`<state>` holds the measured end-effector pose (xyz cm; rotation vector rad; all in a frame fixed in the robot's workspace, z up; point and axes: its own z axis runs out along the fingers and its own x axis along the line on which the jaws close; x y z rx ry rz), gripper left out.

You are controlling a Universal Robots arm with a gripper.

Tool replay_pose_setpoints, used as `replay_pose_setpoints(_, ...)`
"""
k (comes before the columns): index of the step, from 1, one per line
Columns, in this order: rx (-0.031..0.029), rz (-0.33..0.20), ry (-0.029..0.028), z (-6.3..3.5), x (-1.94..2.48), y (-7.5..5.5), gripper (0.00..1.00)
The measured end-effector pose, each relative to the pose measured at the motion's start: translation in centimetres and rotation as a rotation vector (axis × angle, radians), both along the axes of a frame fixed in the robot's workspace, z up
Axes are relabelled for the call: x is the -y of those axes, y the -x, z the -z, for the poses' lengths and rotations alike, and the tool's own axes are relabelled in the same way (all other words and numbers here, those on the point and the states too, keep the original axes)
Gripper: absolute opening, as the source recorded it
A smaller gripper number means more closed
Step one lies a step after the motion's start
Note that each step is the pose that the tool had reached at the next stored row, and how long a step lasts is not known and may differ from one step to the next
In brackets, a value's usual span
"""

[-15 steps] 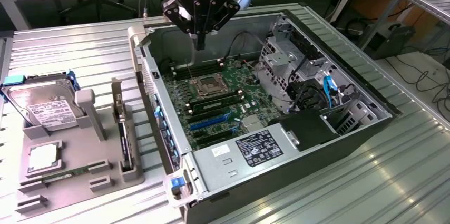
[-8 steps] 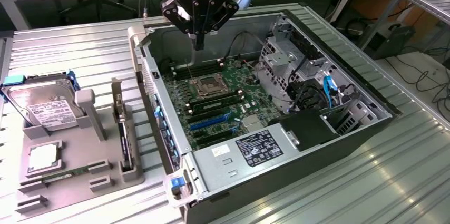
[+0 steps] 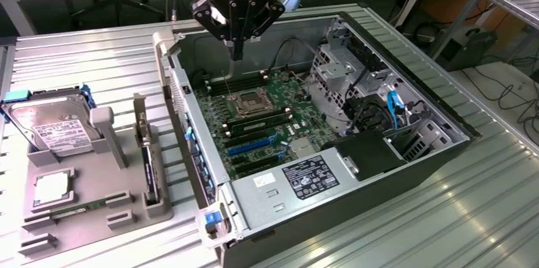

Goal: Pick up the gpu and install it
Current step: 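Reach for the gpu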

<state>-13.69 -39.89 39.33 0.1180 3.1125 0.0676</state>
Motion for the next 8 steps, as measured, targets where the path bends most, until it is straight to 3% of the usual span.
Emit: replay_pose_setpoints(8,0.0000,0.000,0.0000,0.00,0.00,0.18,0.11)
